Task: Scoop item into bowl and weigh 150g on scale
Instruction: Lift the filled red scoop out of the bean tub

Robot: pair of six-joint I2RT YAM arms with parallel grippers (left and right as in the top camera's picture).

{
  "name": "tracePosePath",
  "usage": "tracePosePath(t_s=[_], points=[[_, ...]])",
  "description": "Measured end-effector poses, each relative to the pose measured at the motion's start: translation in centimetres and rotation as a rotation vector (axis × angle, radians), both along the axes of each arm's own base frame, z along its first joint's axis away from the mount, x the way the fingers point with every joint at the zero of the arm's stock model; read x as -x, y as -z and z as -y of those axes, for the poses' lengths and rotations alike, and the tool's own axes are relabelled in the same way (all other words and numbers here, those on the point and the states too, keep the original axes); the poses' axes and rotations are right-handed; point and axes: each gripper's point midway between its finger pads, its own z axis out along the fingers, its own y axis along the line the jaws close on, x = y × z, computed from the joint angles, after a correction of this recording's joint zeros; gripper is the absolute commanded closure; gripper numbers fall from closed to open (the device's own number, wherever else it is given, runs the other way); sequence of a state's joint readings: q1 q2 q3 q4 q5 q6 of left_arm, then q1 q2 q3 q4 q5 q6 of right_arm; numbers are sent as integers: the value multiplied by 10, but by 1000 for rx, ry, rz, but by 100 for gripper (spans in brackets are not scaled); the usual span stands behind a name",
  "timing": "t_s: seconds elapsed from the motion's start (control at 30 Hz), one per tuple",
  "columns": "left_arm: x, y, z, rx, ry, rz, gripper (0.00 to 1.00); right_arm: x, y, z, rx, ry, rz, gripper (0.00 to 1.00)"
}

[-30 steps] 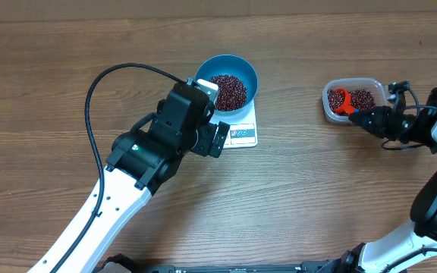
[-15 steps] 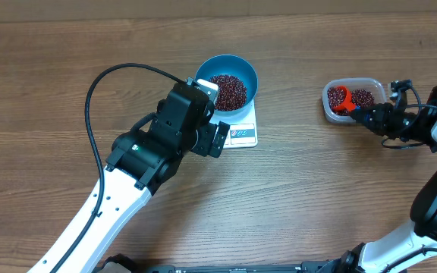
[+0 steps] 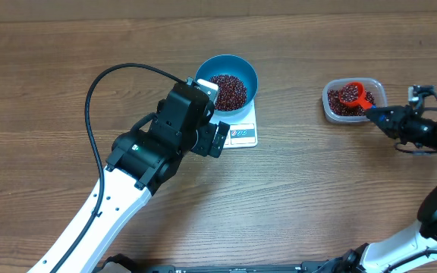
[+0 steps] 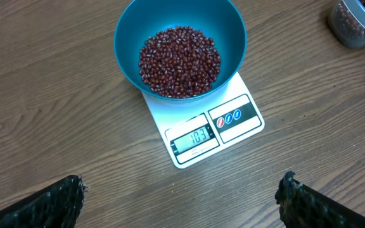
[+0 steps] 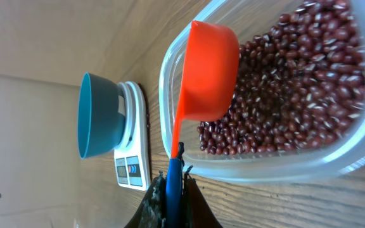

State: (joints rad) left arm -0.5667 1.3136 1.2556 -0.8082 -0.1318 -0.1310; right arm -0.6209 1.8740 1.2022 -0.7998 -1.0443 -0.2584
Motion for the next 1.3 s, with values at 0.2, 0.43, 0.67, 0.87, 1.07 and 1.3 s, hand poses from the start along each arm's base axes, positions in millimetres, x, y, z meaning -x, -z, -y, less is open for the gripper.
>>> tracePosePath(t_s=[0.2, 0.43, 0.67, 0.87, 1.07, 1.3], points=[[0, 0, 0, 0, 0, 0, 0, 4, -3, 4, -32, 18, -3, 96], [0, 0, 0, 0, 0, 0, 0, 3, -20, -6, -134, 3, 45, 96], [0, 0, 0, 0, 0, 0, 0, 6, -36, -14, -244, -4, 65, 96], [0, 0, 0, 0, 0, 0, 0, 5, -49, -20, -313, -17, 99, 96], [0, 0, 0, 0, 0, 0, 0, 1, -55, -49, -350, -94, 108, 96], [0, 0, 0, 0, 0, 0, 0, -2, -58, -104, -355, -247, 113, 96]])
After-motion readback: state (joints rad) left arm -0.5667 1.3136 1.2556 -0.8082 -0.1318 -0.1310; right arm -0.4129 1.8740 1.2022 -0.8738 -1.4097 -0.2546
